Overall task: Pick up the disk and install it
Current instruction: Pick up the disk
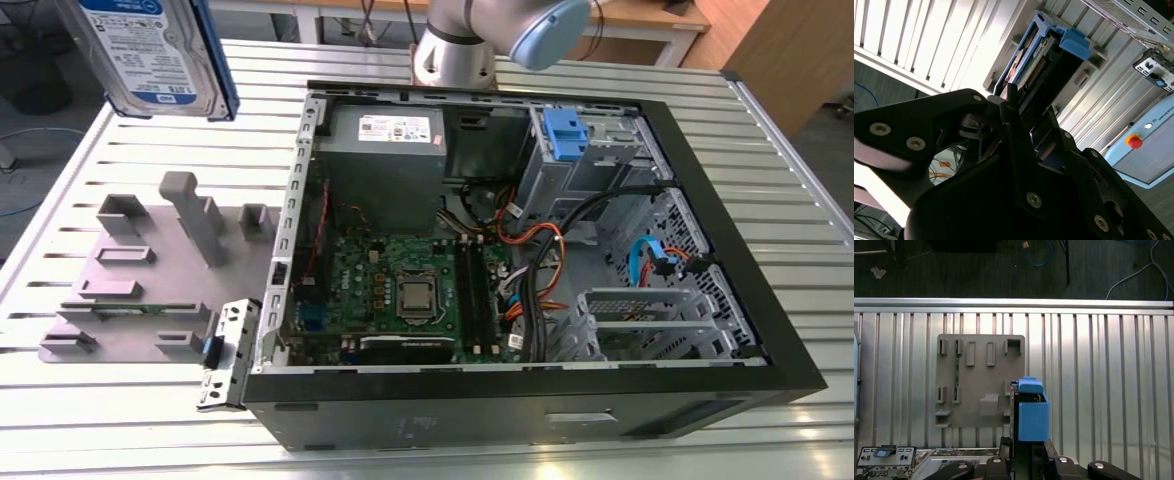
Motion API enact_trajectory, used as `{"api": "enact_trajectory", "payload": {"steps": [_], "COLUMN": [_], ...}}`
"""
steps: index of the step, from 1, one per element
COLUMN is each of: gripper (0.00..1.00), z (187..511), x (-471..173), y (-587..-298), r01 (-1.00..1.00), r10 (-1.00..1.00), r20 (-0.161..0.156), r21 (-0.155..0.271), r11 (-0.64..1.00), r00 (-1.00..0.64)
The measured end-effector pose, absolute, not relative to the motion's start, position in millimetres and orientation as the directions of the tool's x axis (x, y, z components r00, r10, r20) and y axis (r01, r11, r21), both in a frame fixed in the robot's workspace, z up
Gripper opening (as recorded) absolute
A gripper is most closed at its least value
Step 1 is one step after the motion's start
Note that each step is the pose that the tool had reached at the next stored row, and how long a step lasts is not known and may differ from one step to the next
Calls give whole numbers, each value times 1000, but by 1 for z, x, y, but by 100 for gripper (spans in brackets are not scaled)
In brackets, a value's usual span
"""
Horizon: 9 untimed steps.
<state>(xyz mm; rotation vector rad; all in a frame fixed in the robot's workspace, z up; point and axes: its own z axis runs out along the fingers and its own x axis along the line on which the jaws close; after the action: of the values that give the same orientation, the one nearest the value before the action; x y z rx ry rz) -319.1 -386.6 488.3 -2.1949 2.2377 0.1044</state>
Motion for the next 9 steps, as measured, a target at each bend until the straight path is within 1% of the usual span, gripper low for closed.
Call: {"api": "enact_trajectory", "payload": {"steps": [9], "gripper": [35], "z": [488], "x": [-300], "y": [-387], "r01": [-999], "r10": [-999], "r20": [-50], "r21": [44], "r11": [18], "r00": [-20]}}
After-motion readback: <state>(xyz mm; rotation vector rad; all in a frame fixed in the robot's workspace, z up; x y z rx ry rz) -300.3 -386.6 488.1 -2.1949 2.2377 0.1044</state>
